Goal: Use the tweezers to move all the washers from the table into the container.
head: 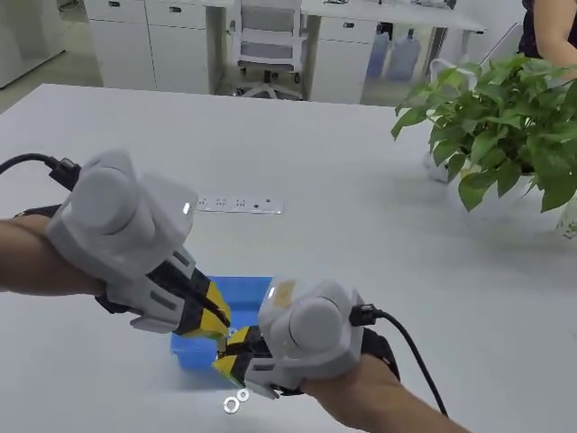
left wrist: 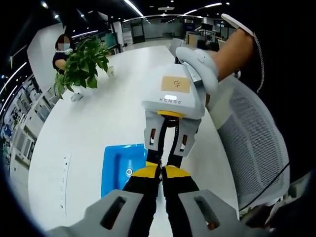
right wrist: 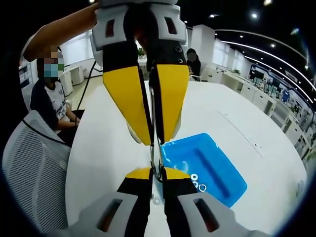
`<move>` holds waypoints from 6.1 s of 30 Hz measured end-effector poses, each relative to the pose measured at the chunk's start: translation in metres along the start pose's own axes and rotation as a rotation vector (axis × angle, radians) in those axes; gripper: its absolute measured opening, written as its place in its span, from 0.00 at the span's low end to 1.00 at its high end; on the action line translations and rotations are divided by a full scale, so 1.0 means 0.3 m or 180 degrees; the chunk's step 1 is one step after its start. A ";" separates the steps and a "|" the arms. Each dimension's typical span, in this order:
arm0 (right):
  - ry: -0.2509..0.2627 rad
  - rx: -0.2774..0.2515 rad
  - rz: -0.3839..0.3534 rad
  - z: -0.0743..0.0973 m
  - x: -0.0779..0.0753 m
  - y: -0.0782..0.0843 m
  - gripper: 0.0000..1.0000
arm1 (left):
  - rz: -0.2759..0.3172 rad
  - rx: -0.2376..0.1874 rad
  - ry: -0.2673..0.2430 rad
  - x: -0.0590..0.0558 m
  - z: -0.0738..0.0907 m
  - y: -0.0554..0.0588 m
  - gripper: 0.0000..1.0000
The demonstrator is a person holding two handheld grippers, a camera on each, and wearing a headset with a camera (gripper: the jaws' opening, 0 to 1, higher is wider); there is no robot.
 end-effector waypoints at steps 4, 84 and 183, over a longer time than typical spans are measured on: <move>0.0031 -0.0019 -0.0009 0.005 -0.024 -0.005 0.09 | -0.0032 0.0000 -0.0016 0.021 0.004 -0.012 0.07; -0.0008 0.0024 -0.0310 -0.145 -0.206 0.093 0.11 | 0.0100 -0.0035 -0.0002 0.241 -0.100 0.105 0.07; -0.0195 -0.0346 -0.0149 0.010 -0.011 0.020 0.15 | -0.0183 -0.0179 0.0096 0.025 -0.068 0.001 0.07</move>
Point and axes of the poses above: the centre of the closed fingertips' face, and the gripper's own axes: z roughly backward along the fingers, x roughly to its left, y roughly out of its underside, the point moved 8 cm from there along z, roughly backward along the fingers, and after that the axes turned 4 degrees about z, right-handed, at the moved point
